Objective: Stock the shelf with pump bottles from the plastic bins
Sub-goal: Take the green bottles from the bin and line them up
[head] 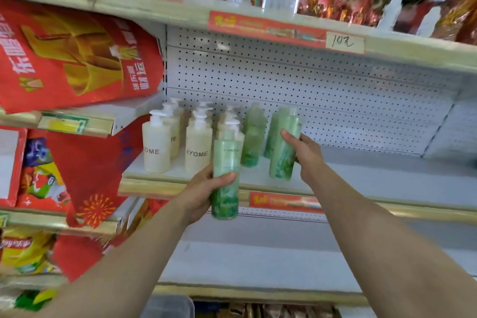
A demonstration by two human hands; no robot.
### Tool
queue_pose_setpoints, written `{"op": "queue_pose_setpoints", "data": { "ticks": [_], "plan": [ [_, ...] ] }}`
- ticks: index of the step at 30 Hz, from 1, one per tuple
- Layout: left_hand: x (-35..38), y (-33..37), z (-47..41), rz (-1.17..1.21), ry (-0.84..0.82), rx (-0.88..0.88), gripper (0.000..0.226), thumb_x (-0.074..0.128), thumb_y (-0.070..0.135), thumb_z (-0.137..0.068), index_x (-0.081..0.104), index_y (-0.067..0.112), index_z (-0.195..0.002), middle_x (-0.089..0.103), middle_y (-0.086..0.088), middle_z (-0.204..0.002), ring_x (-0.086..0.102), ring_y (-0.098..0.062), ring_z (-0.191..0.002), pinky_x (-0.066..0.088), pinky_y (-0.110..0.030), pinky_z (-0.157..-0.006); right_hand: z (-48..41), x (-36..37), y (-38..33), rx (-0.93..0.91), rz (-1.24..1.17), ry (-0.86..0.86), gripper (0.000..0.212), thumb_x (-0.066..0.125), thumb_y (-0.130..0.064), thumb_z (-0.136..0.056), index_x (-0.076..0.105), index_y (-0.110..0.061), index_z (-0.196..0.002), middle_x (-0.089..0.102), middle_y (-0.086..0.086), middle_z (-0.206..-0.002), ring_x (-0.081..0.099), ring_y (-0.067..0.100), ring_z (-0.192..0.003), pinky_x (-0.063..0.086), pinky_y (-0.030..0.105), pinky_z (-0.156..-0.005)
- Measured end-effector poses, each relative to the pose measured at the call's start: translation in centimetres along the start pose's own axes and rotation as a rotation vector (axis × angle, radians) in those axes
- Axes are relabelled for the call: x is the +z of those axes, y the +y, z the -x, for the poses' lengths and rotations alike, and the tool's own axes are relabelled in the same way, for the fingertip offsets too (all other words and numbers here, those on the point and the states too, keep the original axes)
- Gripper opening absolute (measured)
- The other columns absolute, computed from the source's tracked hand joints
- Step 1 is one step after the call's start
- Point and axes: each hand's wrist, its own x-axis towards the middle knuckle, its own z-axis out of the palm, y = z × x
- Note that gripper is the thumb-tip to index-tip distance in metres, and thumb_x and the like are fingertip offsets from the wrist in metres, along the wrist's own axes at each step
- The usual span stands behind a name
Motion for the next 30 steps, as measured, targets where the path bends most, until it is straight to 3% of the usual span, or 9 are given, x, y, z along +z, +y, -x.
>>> {"op": "queue_pose_setpoints", "data": {
  "ticks": [2, 4, 10, 16, 22, 27, 30],
  "plan": [
    [1.2, -0.1, -1.4, -0.015, -0.002, 0.006, 0.073, 0.091, 0.035, -0.057, 0.063, 0.021, -0.123, 0.074, -0.004, -0.112, 0.071, -0.019, -0.103, 0.058, -0.031, -0.078, -2.4, -0.8, 0.4, -0.027, 0.051, -0.026, 0.027, 0.085, -0.034, -0.075, 0.068, -0.026, -0.095, 0.074, -0.001, -0.103, 0.069, 0.012, -0.089, 0.051, 0.023, -0.064],
    [2.2, -0.3, -2.5, -0.023, -0.003, 0.006, 0.068, 0.088, 0.032, -0.063, 0.062, 0.019, -0.124, 0.073, -0.006, -0.114, 0.07, -0.021, -0.107, 0.058, -0.033, -0.081, -4.4, -1.3, 1.1, -0.05, 0.092, -0.035, 0.026, 0.084, -0.029, -0.077, 0.064, -0.027, -0.094, 0.072, -0.003, -0.098, 0.068, 0.011, -0.085, 0.05, 0.022, -0.062],
    [3.9, -1.1, -5.1, -0.033, 0.016, -0.002, 0.065, 0.081, 0.023, -0.072, 0.055, 0.013, -0.131, 0.069, -0.011, -0.123, 0.066, -0.027, -0.114, 0.055, -0.042, -0.094, -8.8, -1.7, 3.5, -0.035, 0.127, -0.117, 0.048, 0.084, -0.025, -0.078, 0.062, -0.014, -0.119, 0.072, 0.003, -0.105, 0.069, 0.015, -0.09, 0.052, 0.025, -0.067],
    [5.0, -1.7, -6.6, -0.024, 0.037, 0.008, 0.065, 0.08, 0.018, -0.072, 0.054, 0.011, -0.131, 0.069, -0.013, -0.122, 0.066, -0.028, -0.113, 0.056, -0.039, -0.09, -11.4, -1.6, 4.6, -0.052, 0.152, -0.203, 0.055, 0.085, -0.032, -0.076, 0.059, -0.02, -0.124, 0.07, -0.003, -0.106, 0.068, 0.009, -0.092, 0.051, 0.02, -0.068],
    [6.1, -2.0, -7.6, -0.017, 0.032, 0.041, 0.069, 0.079, 0.018, -0.075, 0.05, 0.008, -0.136, 0.065, -0.016, -0.128, 0.062, -0.032, -0.119, 0.046, -0.05, -0.105, -12.2, -2.0, 4.9, -0.076, 0.206, -0.23, 0.064, 0.086, -0.039, -0.072, 0.056, -0.025, -0.127, 0.069, -0.008, -0.103, 0.067, 0.007, -0.093, 0.05, 0.018, -0.067],
    [7.7, -1.7, -8.1, -0.002, 0.036, 0.051, 0.069, 0.079, 0.018, -0.075, 0.049, 0.008, -0.137, 0.065, -0.016, -0.129, 0.063, -0.033, -0.118, 0.044, -0.054, -0.106, -11.9, -2.0, 4.8, -0.06, 0.213, -0.239, 0.071, 0.085, -0.044, -0.071, 0.053, -0.025, -0.131, 0.068, -0.007, -0.106, 0.065, 0.007, -0.095, 0.049, 0.023, -0.071],
    [8.8, -1.1, -8.5, 0.002, 0.054, 0.055, 0.068, 0.081, 0.019, -0.073, 0.052, 0.009, -0.134, 0.066, -0.015, -0.126, 0.064, -0.033, -0.116, 0.047, -0.053, -0.104, -11.6, -2.5, 4.1, -0.012, 0.14, -0.243, 0.07, 0.085, -0.046, -0.071, 0.054, -0.022, -0.129, 0.067, -0.003, -0.115, 0.065, 0.01, -0.1, 0.053, 0.03, -0.087]
  ]
}}
